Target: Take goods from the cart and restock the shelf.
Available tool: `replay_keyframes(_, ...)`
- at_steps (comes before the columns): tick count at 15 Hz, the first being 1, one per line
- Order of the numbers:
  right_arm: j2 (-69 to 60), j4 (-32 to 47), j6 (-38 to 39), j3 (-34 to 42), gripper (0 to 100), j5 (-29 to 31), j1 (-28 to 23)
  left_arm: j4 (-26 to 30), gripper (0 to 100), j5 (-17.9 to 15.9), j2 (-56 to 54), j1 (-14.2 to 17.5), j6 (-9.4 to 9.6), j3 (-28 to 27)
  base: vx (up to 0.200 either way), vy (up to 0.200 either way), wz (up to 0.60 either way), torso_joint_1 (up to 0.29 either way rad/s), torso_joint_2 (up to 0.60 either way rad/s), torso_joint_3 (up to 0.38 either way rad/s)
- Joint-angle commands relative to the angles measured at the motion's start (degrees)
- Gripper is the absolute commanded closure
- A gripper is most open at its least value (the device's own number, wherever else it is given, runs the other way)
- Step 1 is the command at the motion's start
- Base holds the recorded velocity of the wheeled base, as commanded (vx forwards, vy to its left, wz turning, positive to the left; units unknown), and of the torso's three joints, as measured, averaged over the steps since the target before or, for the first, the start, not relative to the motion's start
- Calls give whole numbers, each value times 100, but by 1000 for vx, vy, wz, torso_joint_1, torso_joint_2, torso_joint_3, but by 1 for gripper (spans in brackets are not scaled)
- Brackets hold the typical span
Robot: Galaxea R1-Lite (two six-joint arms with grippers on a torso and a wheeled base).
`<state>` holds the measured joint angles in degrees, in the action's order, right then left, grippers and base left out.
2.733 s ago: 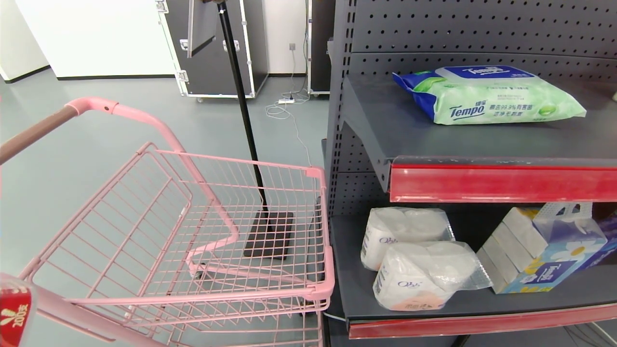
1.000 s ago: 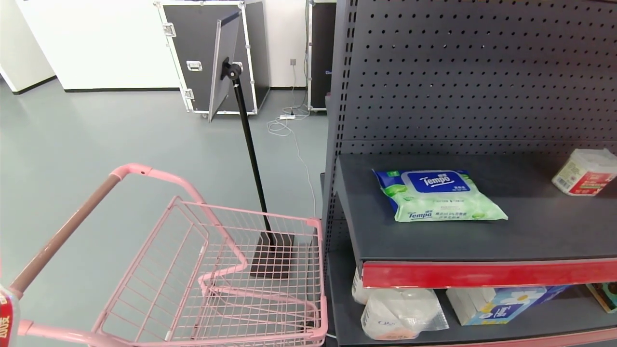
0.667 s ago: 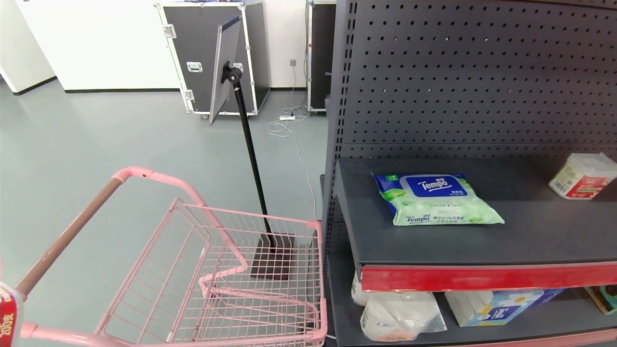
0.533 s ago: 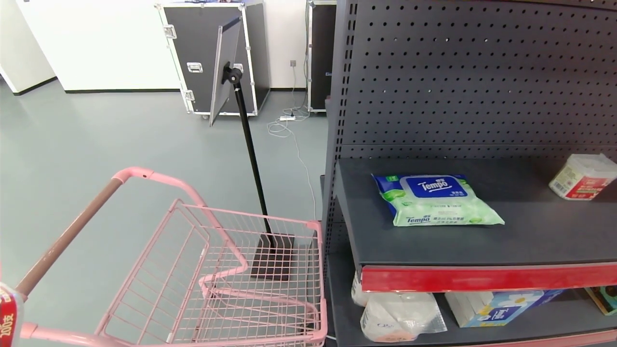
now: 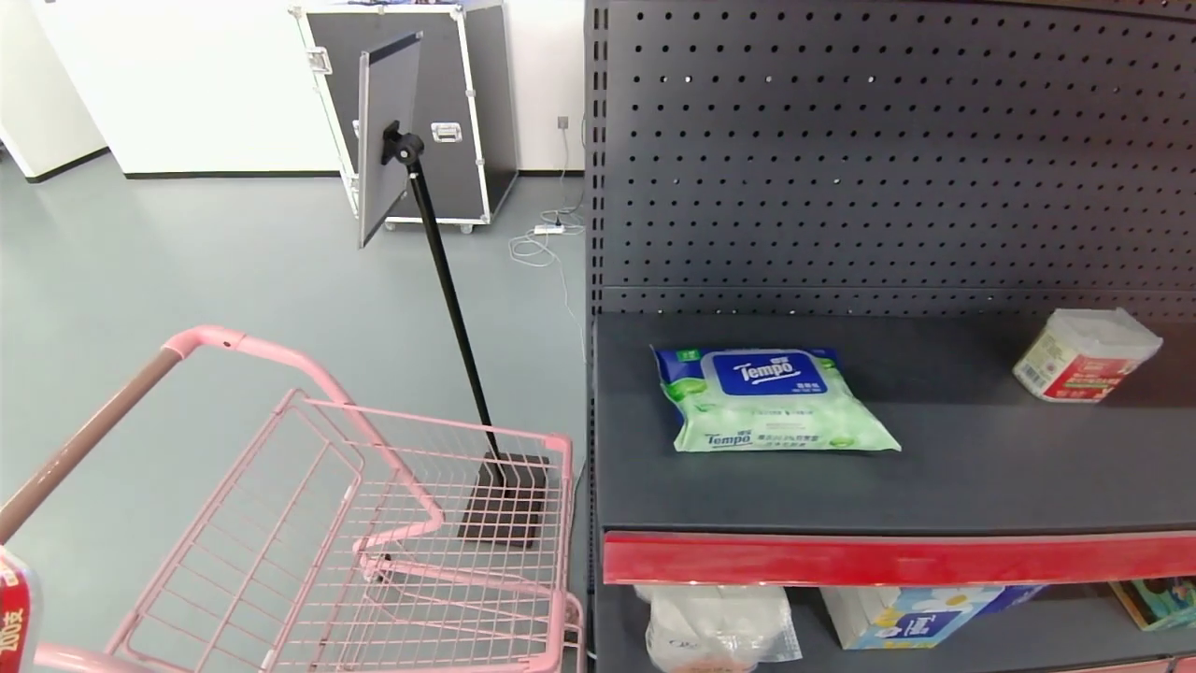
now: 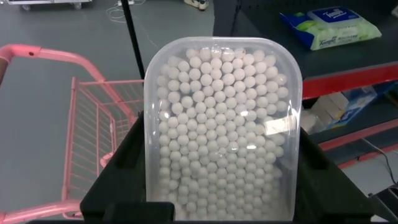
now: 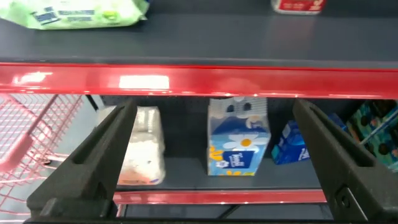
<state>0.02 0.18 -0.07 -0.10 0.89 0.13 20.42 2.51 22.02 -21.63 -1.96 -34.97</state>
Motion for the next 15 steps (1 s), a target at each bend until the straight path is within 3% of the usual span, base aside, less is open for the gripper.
replay_keyframes(1,-2,-1,-1,1,0,-1,4,-3,100,-5,13,1,12,-1,0,-200,0,2,-2,7)
replay_keyframes(15,-2,-1,-1,1,0,-10,4,-29,100,-23,-40,1,135,26,0,-200,0,1,2,2)
